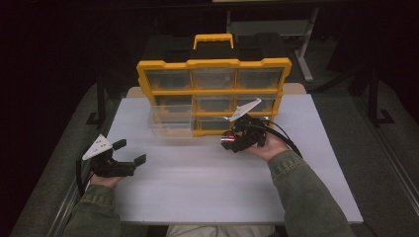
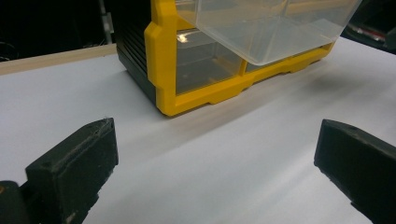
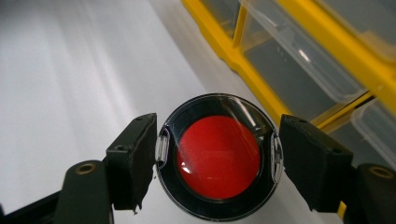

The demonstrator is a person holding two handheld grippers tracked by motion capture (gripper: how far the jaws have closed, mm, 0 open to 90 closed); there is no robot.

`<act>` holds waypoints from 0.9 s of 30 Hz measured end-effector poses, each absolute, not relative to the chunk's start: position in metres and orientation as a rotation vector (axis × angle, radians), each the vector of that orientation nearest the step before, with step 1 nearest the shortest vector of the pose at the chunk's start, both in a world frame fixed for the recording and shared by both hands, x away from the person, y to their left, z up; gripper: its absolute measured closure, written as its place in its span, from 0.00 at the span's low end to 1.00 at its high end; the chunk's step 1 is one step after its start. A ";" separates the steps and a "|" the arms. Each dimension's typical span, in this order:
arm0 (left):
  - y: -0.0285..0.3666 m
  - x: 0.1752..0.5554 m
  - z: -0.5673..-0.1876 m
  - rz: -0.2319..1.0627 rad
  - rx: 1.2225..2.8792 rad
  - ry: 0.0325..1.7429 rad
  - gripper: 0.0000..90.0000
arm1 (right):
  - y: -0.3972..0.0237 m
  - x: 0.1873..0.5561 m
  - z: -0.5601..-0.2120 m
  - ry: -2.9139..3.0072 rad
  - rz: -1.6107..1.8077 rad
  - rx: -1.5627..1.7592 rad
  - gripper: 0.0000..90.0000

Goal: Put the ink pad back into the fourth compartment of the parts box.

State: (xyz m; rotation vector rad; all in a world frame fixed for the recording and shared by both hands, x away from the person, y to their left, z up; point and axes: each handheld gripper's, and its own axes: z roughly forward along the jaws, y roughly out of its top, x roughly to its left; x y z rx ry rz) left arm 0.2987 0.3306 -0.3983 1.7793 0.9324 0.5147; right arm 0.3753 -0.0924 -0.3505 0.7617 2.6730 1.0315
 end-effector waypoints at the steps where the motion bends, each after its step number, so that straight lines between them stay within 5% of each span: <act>1: 0.331 0.299 -0.398 0.514 1.779 0.932 0.00 | -0.092 0.376 -0.348 2.672 1.031 0.759 0.32; 27: 0.330 0.300 -0.399 0.504 1.787 0.926 0.00 | -0.072 0.382 -0.279 2.650 1.054 0.632 0.32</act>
